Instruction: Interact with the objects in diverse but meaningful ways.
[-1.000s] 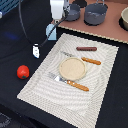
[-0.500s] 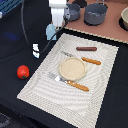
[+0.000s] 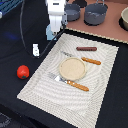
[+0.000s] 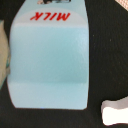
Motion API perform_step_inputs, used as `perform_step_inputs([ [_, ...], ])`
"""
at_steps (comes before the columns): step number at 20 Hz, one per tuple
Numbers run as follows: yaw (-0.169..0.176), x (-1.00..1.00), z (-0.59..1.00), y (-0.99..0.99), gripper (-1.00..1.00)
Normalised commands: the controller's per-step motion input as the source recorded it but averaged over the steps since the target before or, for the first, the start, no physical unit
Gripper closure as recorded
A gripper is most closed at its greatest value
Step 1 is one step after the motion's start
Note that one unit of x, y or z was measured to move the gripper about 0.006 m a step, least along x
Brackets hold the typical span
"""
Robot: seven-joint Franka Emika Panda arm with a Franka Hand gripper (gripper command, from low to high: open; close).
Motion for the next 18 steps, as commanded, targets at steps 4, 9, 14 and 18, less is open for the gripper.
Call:
perform_step_inputs([
  [4,0.026,-0.23,-0.23,-0.01,1.00],
  [9,0.033,-0.24,-0.03,0.06,-1.00],
  [14,0.066,-0.42,-0.09,0.12,-1.00],
  [18,0.079,-0.48,-0.13,0.12,-1.00],
])
